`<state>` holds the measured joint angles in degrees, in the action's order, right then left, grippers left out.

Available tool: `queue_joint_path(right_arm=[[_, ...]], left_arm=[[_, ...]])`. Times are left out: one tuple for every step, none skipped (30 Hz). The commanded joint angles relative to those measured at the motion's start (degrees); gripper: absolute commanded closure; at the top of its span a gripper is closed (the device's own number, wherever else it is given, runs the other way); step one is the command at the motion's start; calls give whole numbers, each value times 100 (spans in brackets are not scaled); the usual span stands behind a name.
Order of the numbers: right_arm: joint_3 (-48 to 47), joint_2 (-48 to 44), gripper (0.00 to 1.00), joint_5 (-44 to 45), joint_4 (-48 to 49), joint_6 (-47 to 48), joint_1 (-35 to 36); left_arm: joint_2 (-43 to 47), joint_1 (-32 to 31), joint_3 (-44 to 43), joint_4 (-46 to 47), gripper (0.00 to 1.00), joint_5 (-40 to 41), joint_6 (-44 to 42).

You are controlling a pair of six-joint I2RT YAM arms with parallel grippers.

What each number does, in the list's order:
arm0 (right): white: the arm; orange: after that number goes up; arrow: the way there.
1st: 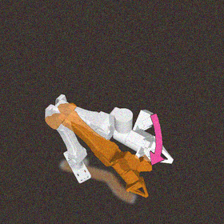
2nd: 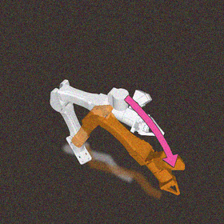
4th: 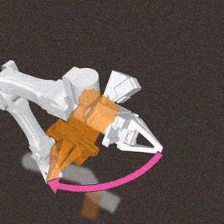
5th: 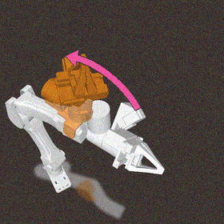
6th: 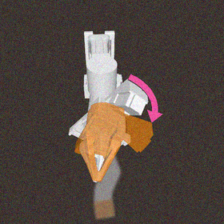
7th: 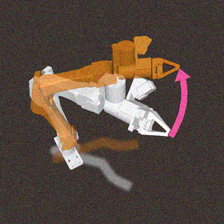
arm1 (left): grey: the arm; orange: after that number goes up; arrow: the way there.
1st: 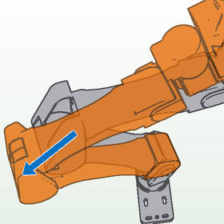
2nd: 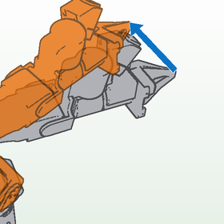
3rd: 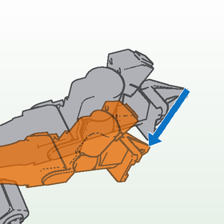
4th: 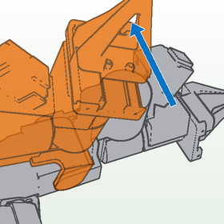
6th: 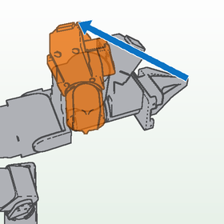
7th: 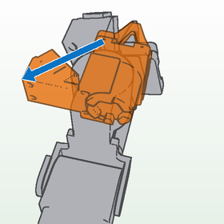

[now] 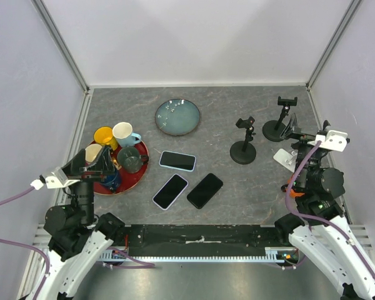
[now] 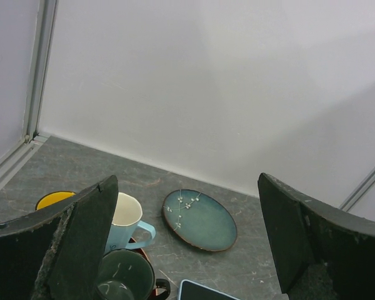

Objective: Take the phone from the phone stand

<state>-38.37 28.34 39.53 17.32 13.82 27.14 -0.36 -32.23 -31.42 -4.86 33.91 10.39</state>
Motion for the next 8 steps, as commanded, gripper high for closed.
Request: queue_joint_path(right_arm=[[31,-4,2,81,210,120,-15],[31,-4,2,64,210,120,-7],[40,5,2,64,210,120,-15],[40,5,2,72,202,120,-15],[40,-4,2,73,210,120,-15],[49,14,2,64,210,112,-7],[49,14,2,64,210,112,-15],[49,14,2,46,210,120,-15]], left_arm=[[194,50,22,258,1,-51,-213],[186,50,22,275,1,-77,-213],[185,59,22,275,1,-69,-222],[177,59,22,275,2,-78,-222],[159,67,22,275,2,-78,-222],[159,68,13,284,2,-86,-222],[159,68,13,275,2,-95,-222],[159,76,13,267,1,-87,-222]])
